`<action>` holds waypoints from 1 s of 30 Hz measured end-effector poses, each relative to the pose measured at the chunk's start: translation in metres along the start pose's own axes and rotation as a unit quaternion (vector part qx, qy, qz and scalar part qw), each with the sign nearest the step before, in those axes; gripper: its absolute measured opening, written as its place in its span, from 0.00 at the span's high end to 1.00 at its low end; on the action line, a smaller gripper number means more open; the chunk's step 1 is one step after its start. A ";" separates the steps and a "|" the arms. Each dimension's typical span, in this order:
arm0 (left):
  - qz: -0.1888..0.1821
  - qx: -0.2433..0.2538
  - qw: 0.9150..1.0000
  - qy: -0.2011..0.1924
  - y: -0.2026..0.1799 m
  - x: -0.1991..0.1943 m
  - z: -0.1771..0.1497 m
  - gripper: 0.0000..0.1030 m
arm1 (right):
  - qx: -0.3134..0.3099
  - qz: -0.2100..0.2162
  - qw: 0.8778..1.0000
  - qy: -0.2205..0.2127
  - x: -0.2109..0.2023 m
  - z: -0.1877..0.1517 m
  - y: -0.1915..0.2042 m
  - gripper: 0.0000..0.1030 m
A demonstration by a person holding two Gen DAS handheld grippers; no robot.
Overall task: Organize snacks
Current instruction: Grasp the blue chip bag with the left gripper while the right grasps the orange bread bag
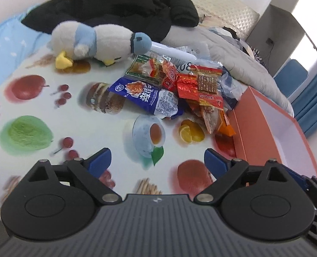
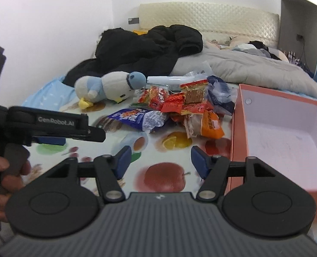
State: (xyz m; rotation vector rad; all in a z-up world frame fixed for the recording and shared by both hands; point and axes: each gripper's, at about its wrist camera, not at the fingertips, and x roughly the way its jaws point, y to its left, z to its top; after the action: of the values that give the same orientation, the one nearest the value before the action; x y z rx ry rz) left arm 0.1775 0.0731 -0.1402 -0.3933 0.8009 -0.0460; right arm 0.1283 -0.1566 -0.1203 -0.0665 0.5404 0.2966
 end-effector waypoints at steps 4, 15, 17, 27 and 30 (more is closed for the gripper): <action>-0.011 -0.019 1.000 0.006 0.011 0.035 0.012 0.12 | -0.014 -0.017 1.000 0.003 0.032 0.007 -0.003 0.38; -0.035 -0.069 0.997 0.008 0.033 0.135 0.031 0.26 | -0.014 -0.059 0.998 0.029 0.124 0.022 -0.031 0.38; -0.043 -0.076 0.996 0.002 0.034 0.146 0.037 0.26 | -0.011 -0.058 0.998 0.036 0.139 0.025 -0.035 0.29; -0.043 -0.071 0.996 -0.029 0.025 0.188 0.058 0.31 | -0.063 -0.099 0.993 0.033 0.196 0.029 -0.038 0.17; -0.035 -0.080 0.995 -0.037 0.025 0.195 0.059 0.39 | -0.077 -0.110 0.990 0.045 0.214 0.026 -0.036 0.19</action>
State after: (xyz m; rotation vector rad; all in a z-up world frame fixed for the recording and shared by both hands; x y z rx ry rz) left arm 0.3531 0.0791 -0.2466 -0.5724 0.7188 -0.0325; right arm 0.3260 -0.1315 -0.2088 -0.2897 0.5937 0.1189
